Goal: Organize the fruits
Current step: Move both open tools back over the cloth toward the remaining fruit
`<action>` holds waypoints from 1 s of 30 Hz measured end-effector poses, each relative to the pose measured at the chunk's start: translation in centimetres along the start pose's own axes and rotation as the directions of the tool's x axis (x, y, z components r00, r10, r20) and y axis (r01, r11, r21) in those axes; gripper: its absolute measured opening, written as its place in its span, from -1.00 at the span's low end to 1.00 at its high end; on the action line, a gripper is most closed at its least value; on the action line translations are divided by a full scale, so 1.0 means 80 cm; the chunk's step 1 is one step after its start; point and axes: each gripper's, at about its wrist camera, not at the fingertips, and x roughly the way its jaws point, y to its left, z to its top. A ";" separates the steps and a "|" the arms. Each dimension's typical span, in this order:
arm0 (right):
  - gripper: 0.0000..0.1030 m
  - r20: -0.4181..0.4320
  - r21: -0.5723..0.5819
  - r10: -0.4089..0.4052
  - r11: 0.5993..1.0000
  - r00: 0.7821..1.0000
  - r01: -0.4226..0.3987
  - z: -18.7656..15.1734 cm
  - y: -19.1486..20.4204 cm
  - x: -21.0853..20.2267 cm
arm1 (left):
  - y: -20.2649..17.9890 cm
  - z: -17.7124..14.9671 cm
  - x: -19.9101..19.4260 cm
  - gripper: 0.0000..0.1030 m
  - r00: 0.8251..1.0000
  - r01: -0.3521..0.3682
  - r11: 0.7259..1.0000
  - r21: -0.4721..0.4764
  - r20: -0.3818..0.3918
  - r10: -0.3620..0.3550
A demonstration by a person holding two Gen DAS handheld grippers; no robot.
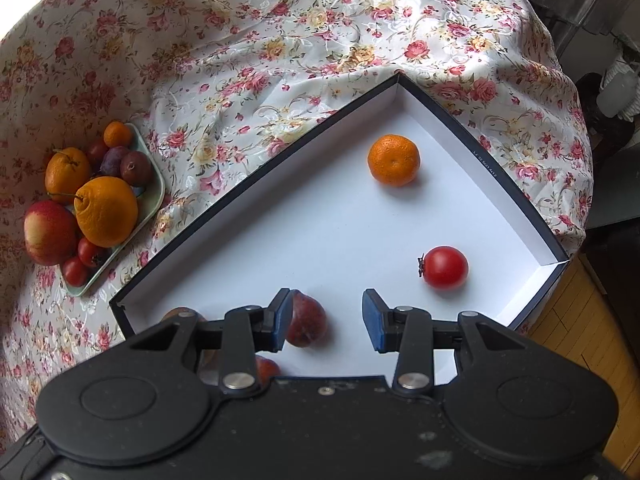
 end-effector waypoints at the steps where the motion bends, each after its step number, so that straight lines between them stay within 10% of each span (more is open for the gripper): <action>1: -0.18 -0.004 -0.008 0.007 1.000 1.000 -0.007 -0.002 0.006 -0.001 | 0.006 0.000 0.000 -0.07 1.000 -0.003 1.000 -0.009 -0.003 0.003; 30: -0.19 -0.104 -0.229 0.119 0.963 0.987 -0.140 -0.083 0.180 -0.008 | 0.190 -0.022 -0.025 -0.07 0.995 -0.090 0.979 -0.181 -0.047 0.083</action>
